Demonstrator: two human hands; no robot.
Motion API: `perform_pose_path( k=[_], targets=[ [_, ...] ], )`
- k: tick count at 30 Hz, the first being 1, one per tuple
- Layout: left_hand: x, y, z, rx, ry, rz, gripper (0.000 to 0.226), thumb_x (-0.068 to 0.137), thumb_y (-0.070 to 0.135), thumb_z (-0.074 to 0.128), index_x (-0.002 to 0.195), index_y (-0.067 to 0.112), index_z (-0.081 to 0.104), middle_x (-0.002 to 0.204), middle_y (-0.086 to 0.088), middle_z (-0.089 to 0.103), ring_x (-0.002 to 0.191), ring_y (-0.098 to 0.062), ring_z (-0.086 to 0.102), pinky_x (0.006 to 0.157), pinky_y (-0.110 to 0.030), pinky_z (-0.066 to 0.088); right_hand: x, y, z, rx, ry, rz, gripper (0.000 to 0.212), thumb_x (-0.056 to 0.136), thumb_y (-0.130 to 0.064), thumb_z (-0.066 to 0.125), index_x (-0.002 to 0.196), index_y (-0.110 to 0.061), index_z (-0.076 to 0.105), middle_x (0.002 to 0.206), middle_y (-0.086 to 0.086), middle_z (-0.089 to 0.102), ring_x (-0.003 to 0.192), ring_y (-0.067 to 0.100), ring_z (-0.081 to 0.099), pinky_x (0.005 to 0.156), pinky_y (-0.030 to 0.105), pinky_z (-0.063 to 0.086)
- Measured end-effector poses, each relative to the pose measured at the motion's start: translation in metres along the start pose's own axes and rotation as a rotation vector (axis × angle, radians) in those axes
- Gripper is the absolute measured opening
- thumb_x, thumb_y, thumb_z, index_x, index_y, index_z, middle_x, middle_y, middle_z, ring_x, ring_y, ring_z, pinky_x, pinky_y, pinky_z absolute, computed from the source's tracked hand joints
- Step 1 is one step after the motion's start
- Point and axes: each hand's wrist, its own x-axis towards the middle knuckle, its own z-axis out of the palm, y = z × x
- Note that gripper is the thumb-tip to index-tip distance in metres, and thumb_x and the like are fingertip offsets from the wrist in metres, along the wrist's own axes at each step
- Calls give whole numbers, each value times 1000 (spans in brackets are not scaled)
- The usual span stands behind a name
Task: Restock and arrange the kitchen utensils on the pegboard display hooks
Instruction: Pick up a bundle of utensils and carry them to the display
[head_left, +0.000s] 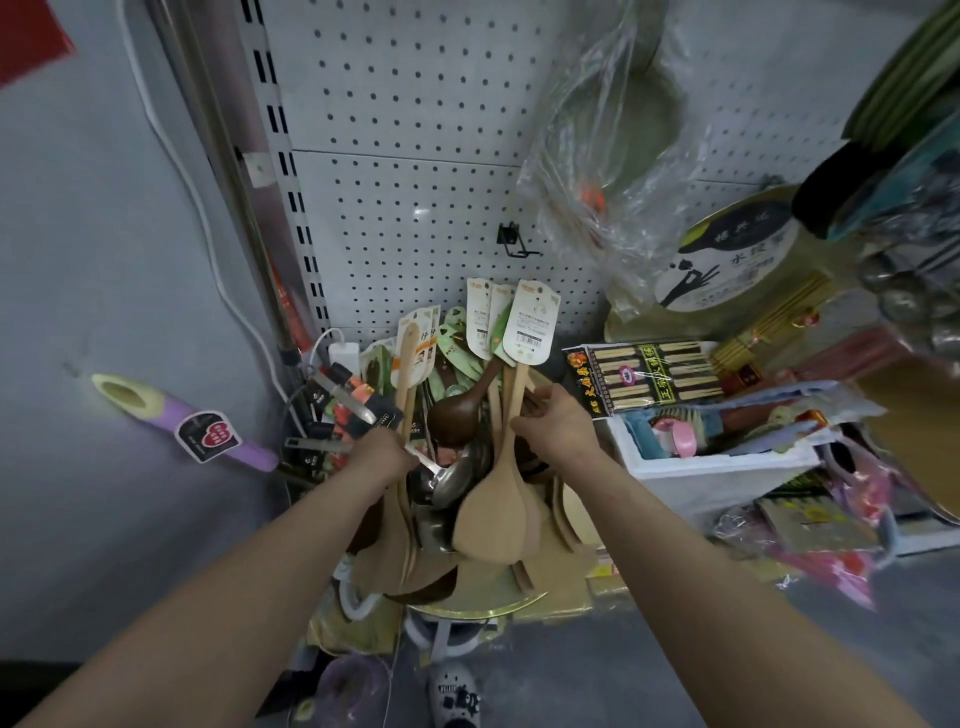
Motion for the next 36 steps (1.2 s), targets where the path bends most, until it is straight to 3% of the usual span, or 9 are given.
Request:
perform_pose_path(
  k=[3,8,13,16,22,31,36],
  targets=[
    [-10,1,4,1,-8,22,32,90,19,64,119,6,65,104,-14,66,96,-30,63,74,-32,50,-10,0,-5,14,11,-20,46,83,-20,72,125,-16,55,112,6,67,102,29,65,90,46,53],
    [-31,13,-10,-39,26,105,37,89,23,66,124,11,63,126,-9,62,111,-25,59,92,-30,47,-24,-9,-20,-5,18,-65,46,83,-22,72,126,-19,55,113,4,66,105,23,63,91,40,52],
    [-75,48,-42,14,84,310,35,90,26,66,124,18,62,123,0,61,98,-14,58,82,-25,46,-59,-23,-48,-94,76,-172,50,83,-27,71,129,-16,55,118,5,66,108,26,61,91,38,51],
    [-106,78,-56,103,133,463,38,85,32,70,121,24,62,119,3,62,108,-16,57,92,-30,47,-84,-29,-69,-147,146,-226,46,84,-33,69,127,-18,58,113,6,68,104,27,63,86,36,51],
    [-185,147,-58,260,191,804,44,81,35,74,121,29,57,113,7,63,93,-14,60,83,-32,50,-144,-18,-141,-264,305,-296,38,84,-28,71,120,-19,62,104,4,70,99,26,64,79,34,49],
    [-269,251,-1,243,165,1144,51,76,35,78,119,30,52,103,10,58,90,-13,60,82,-39,54,-218,56,-255,-320,547,-201,35,86,-31,68,119,-20,62,106,2,70,98,25,64,82,36,52],
    [-302,310,58,253,150,1286,54,74,41,79,119,32,51,100,12,59,87,-11,59,76,-32,50,-243,123,-315,-249,634,-96,32,86,-32,70,117,-25,62,93,-7,67,88,18,65,80,35,55]
  ],
)
